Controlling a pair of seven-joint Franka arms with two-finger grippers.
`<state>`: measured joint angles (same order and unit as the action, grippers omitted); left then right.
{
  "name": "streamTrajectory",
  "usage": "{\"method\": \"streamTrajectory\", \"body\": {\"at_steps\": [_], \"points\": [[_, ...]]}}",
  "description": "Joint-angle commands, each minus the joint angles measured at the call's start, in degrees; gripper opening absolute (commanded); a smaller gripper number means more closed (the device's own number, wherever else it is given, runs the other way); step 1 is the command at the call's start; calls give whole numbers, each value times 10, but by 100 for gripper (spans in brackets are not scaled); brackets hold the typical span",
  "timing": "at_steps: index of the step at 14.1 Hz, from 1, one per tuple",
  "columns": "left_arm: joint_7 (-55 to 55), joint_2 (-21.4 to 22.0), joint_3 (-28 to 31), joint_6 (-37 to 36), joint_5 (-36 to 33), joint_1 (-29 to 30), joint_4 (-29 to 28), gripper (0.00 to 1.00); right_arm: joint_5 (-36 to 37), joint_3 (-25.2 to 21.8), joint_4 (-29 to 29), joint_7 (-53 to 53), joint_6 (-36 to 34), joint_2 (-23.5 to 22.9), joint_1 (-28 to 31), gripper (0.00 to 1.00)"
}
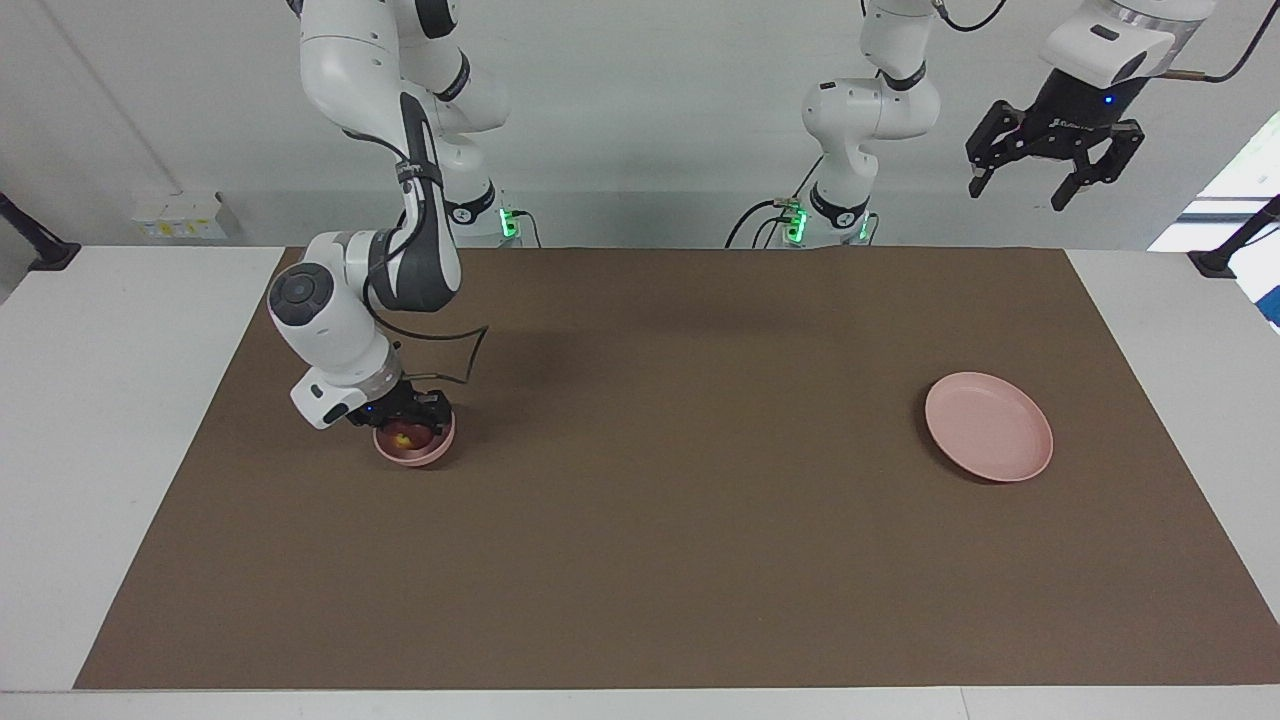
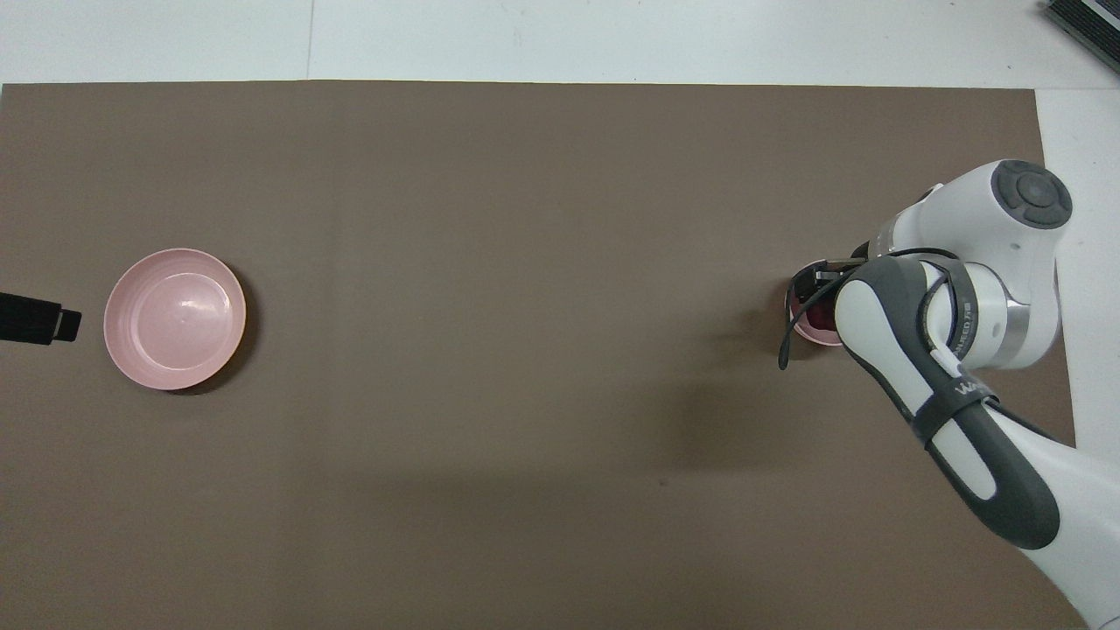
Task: Move apple from plate to bowl
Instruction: 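Lower the apple into the pink bowl with the right gripper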
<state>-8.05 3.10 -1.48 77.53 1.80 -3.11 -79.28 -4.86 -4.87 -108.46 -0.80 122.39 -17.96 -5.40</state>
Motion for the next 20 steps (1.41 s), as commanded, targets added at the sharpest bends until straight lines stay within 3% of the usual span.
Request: {"method": "streamTrajectory", "body": {"at_steps": [1,5,13,20], "points": [[-1,10,17,1,-41,-13,-12,100,12,4,-4,4,15,-5,1,0],[0,3,54,-5,-37,-26,-4,100,12,3,-4,15,15,-8,-4,0],[0,11,53,-7,-27,-19,-11,100,12,4,-5,15,26,-13,0,0],[1,11,53,-5,-27,-18,-11,100,12,4,-5,20,26,-16,0,32]]}}
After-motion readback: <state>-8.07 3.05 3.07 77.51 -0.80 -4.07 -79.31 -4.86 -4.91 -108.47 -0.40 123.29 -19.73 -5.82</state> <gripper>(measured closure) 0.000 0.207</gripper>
